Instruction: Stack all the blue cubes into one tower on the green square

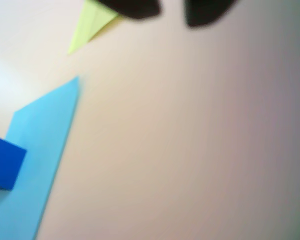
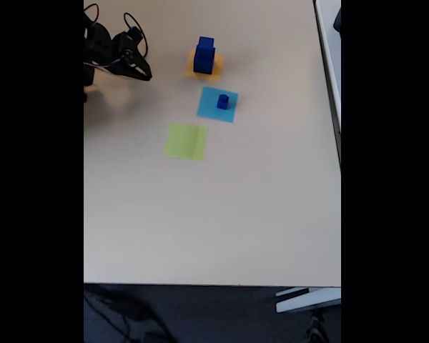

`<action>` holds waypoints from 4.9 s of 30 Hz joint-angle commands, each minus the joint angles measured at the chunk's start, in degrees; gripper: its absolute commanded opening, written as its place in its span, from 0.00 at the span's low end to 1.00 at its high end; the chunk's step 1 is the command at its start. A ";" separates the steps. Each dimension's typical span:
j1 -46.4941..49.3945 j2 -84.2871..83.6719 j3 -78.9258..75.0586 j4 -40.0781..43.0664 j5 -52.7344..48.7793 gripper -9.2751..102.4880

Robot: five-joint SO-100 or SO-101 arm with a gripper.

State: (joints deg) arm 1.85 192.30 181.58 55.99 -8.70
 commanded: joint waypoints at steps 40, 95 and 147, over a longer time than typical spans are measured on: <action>-0.44 1.49 0.70 -13.27 13.10 0.08; 1.76 -78.75 -64.95 -22.06 75.76 0.08; 5.54 -117.33 -93.60 -18.90 82.88 0.20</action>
State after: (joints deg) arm 7.47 74.27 91.67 38.14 73.74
